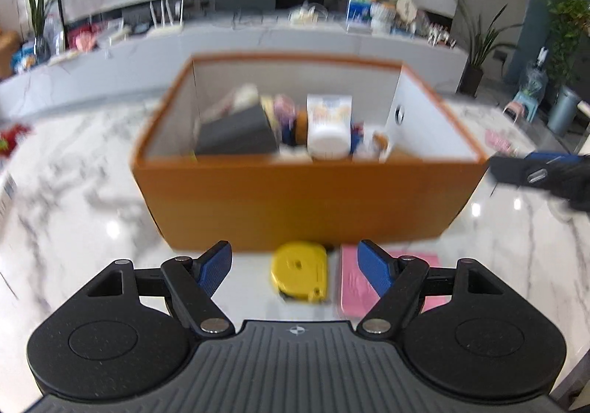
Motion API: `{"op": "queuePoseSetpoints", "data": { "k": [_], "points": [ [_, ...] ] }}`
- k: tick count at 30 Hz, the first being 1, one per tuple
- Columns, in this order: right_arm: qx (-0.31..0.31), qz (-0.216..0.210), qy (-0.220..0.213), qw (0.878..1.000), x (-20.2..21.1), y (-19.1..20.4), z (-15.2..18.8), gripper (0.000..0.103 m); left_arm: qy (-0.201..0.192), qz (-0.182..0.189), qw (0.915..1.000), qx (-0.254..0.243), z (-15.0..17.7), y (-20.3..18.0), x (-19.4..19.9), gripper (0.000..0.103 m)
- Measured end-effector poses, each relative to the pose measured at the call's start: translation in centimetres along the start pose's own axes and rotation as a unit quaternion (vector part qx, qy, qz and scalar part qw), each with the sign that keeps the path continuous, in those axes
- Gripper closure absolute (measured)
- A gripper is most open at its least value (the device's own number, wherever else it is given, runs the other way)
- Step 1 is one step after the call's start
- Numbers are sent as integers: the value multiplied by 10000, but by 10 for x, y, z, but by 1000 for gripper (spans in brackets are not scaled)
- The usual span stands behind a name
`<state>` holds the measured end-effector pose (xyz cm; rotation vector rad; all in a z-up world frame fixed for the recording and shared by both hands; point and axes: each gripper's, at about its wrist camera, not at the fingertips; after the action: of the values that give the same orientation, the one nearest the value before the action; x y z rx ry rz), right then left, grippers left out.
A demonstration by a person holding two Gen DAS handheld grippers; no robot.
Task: Organize objects
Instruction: 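Open both tools to release the items and withdraw from the orange box, then grasp the yellow tape measure with the left tool while the right tool grasps the pink wallet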
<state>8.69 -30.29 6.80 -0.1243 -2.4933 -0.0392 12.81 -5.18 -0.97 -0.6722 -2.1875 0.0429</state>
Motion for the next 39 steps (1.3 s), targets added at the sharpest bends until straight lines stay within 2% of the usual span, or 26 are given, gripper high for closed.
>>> {"op": "queuePoseSetpoints", "data": {
  "k": [3, 11, 15, 17, 20, 22, 26, 30, 32, 39],
  "points": [
    [-39, -111, 18, 9999, 7, -1, 5, 13, 367, 92, 9988, 323, 4, 6, -26, 14],
    [29, -174, 212, 9996, -2, -9, 13, 13, 572, 83, 9936, 966, 3, 23, -60, 14],
    [36, -213, 313, 9993, -11, -11, 16, 12, 475, 89, 9921, 1155, 3, 32, -65, 14],
    [92, -208, 373, 9990, -17, -9, 19, 12, 498, -78, 9923, 1129, 3, 35, -66, 12],
    [284, -247, 503, 9980, -28, -2, 25, 11, 509, -131, 9926, 1097, 4, 38, -64, 12],
    [569, -422, 541, 9960, -37, 5, 30, 9, 564, -188, 9927, 1047, 6, 39, -61, 11],
    [1472, -986, 383, 9834, -50, 28, 45, 5, 772, -525, 9921, 834, 10, 40, -58, 11],
    [2111, -1308, 273, 9683, -64, 47, 57, 5, 817, -540, 9922, 769, 15, 46, -50, 11],
    [2220, -1489, 308, 9631, -72, 51, 58, 4, 844, -518, 9922, 759, 16, 48, -47, 11],
    [1932, -1947, 679, 9593, -97, 49, 58, 3, 915, -457, 9923, 696, 18, 51, -41, 11]
  ]
}}
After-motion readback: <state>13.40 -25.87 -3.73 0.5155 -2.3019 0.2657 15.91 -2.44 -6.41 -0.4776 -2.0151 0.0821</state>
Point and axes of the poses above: each gripper's, at about its wrist camera, not at the fingertips, and x roughly against the way its jaws point, y to its left, z to its underside, and after that the axes turned 15 degrees about z, right-handed
